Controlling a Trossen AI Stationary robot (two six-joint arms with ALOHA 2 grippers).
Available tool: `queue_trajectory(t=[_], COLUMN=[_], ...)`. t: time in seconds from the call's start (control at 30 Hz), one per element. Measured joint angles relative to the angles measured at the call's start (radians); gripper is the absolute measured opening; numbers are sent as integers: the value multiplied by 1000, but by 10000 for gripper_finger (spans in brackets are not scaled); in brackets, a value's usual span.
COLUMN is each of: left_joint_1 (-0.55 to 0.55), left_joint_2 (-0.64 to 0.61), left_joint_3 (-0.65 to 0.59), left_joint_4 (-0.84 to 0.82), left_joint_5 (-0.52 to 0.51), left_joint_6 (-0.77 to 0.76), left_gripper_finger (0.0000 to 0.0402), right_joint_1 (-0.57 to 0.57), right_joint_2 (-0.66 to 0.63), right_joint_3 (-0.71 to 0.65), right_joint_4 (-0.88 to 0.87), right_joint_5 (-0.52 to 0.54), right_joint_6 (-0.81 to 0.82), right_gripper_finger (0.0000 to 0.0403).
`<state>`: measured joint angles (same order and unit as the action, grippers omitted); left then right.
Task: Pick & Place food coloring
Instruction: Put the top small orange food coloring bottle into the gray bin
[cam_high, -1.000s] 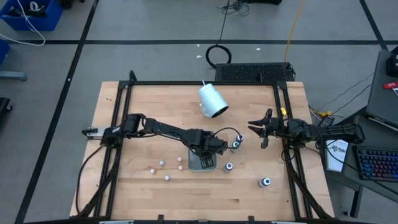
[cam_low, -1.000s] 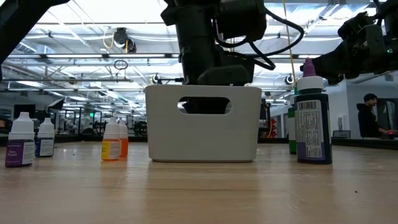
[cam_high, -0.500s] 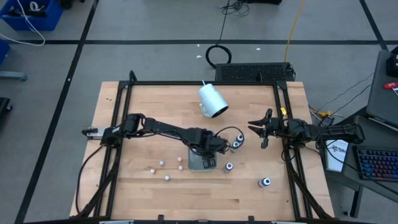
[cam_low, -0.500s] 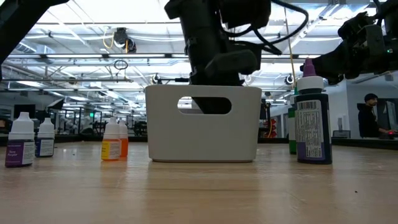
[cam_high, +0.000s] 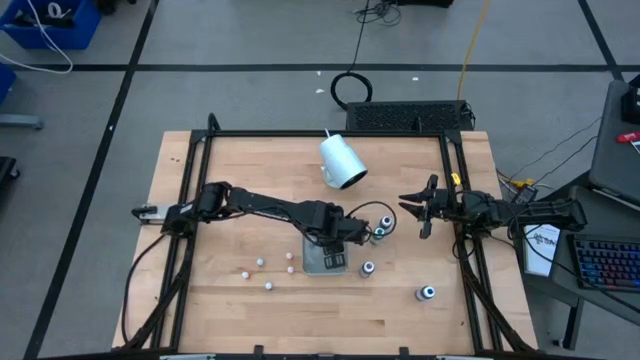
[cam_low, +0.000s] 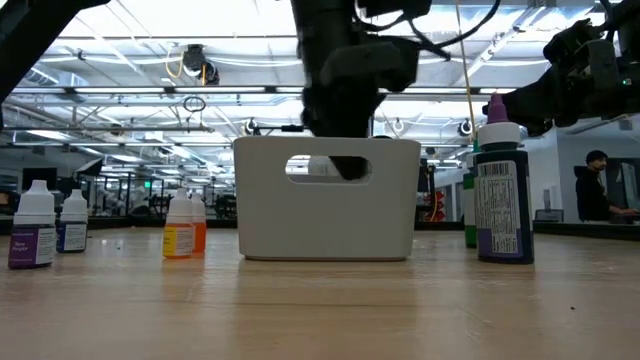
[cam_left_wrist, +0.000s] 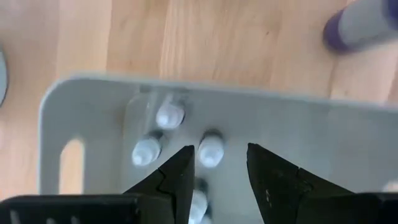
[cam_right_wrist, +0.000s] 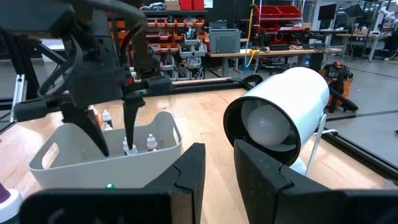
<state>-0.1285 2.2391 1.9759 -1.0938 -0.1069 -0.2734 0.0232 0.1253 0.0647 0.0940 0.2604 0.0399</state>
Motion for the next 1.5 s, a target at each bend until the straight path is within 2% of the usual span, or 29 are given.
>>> queue_trajectory(t=[0.07, 0.23, 0.4, 0.6, 0.7, 0.87, 0.97, 1.03, 1.13, 1.2, 1.27, 1.5], left_joint_1=[-8, -69, -150, -203, -209, -222, -225, -219, -199, -190, -185, -155], left_joint_2=[-2, -25, -58, -81, -109, -322, -515, -655, -798, -822, -814, -706], left_joint_3=[7, 9, 8, -2, -56, -290, -492, -638, -830, -904, -938, -911], left_joint_4=[-97, -335, -450, -450, -479, -358, -159, 14, 227, 290, 264, 237], left_joint_5=[-19, -180, -336, -327, -300, -309, -302, -249, -96, -43, -22, 27], left_joint_6=[-33, -173, -322, -326, -321, -317, -326, -333, -382, -408, -426, -452], left_gripper_finger=[147, 148, 147, 147, 147, 147, 147, 147, 147, 147, 147, 148], right_joint_1=[0, 0, 0, 0, 0, 0, 0, 0, 0, 0, 0, 0], right_joint_2=[0, 0, 0, 0, 0, 0, 0, 0, 0, 0, 0, 0], right_joint_3=[0, 0, 0, 0, 0, 0, 0, 0, 0, 0, 0, 0], right_joint_4=[0, 0, 0, 5, 5, 3, 3, 3, 3, 3, 3, 4], right_joint_5=[0, 0, 0, 0, 0, 0, 0, 0, 0, 0, 0, 0], right_joint_6=[0, 0, 0, 0, 0, 0, 0, 0, 0, 0, 0, 0], right_gripper_finger=[77, 77, 77, 77, 77, 77, 77, 77, 77, 77, 77, 77])
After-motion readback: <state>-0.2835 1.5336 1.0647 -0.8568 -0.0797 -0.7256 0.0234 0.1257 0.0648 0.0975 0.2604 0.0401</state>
